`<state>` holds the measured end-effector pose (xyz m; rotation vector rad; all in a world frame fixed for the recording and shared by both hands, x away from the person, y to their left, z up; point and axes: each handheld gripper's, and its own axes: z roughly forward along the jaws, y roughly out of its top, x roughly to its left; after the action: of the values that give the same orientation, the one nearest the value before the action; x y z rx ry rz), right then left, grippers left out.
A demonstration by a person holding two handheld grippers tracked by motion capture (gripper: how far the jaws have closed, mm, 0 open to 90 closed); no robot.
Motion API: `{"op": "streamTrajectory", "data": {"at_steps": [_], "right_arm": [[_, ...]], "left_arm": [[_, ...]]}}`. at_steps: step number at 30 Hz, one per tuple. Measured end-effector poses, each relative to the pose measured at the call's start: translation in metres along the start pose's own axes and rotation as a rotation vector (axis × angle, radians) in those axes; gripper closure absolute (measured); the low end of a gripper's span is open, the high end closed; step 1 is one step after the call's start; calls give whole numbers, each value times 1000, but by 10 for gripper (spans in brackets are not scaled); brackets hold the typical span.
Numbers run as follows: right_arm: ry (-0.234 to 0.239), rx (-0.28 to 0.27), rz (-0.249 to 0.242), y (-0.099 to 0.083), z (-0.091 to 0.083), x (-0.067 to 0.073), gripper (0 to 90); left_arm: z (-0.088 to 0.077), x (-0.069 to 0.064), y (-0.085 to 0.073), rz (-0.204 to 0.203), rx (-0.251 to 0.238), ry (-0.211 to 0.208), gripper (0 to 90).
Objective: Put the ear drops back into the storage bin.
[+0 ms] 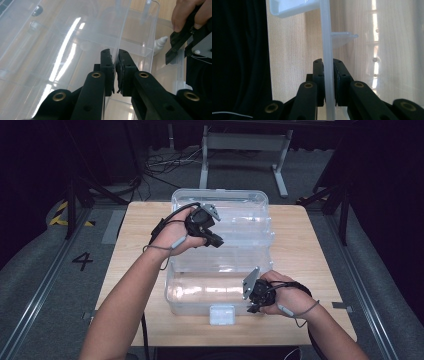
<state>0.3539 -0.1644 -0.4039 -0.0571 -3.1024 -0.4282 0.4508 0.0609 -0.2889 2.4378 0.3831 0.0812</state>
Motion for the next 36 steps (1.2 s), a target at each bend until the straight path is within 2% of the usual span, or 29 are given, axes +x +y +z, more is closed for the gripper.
{"op": "streamTrajectory", "data": {"at_steps": [15,16,30,36], "right_arm": [[1,0,10,0,0,2,823],[1,1,-2,-1,0,1,823],[-17,12,-7,0,-1,3,825],[-26,16,-22,1,0,3,825]], "left_arm": [[-3,-19,-1,44,39,0,855],[-3,-21,0,51,44,0,855],[-2,-38,-2,93,87,-8,863],[-2,-44,-3,97,101,-19,865]]}}
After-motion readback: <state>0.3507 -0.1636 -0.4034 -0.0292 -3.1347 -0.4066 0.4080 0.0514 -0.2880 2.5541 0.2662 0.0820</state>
